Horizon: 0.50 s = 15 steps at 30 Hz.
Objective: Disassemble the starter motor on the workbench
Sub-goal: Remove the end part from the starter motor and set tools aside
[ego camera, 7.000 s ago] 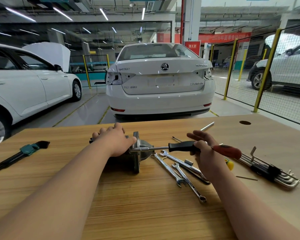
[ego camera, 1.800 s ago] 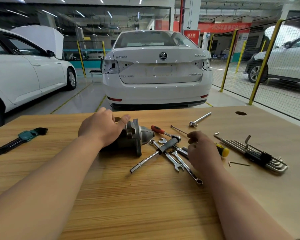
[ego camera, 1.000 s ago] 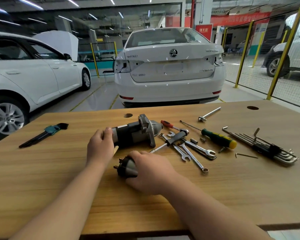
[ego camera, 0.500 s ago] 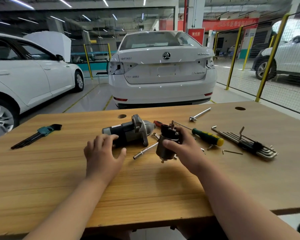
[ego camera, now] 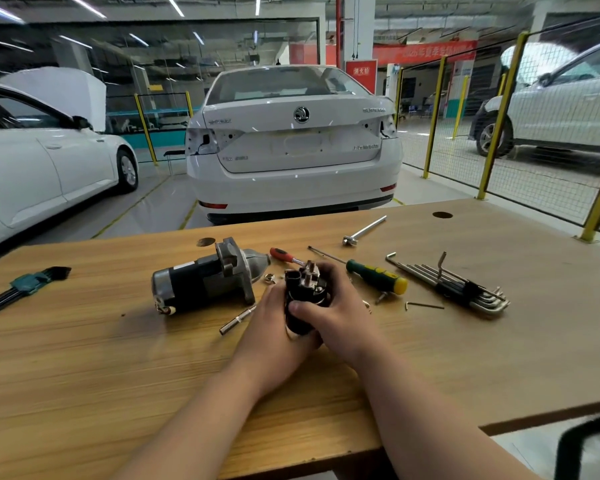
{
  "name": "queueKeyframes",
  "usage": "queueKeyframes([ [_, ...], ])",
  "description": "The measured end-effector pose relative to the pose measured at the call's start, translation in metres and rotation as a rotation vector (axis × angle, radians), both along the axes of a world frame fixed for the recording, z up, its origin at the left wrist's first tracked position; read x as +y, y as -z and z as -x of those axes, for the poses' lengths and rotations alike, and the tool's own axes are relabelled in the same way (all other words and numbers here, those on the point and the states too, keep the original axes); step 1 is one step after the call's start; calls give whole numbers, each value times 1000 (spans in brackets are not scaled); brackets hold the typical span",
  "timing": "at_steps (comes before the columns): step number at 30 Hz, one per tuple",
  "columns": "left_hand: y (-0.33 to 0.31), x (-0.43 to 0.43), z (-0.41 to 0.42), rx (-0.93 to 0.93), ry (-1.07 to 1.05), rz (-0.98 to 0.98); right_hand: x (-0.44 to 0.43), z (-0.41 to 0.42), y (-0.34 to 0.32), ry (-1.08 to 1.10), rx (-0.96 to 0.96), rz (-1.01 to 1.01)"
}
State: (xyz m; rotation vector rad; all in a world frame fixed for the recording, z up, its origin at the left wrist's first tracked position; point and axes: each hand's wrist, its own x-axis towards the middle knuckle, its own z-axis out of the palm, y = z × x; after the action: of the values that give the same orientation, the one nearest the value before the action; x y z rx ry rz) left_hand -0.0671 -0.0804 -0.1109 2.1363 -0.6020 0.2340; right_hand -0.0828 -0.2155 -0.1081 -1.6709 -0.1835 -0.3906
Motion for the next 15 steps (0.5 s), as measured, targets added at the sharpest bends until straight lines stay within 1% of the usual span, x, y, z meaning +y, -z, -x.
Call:
queueKeyframes([
  [3, 8, 1, -4, -45, -30, 53, 5, -1, 1, 26, -34, 135],
  [8, 9, 3, -3, -62, -3, 72, 6, 1, 3, 29, -30, 185],
  [11, 9, 4, -2, -30, -2, 101, 9, 4, 0, 85, -84, 248],
  [15, 6, 6, 1, 37, 16, 144, 12, 6, -2, 121, -84, 271],
])
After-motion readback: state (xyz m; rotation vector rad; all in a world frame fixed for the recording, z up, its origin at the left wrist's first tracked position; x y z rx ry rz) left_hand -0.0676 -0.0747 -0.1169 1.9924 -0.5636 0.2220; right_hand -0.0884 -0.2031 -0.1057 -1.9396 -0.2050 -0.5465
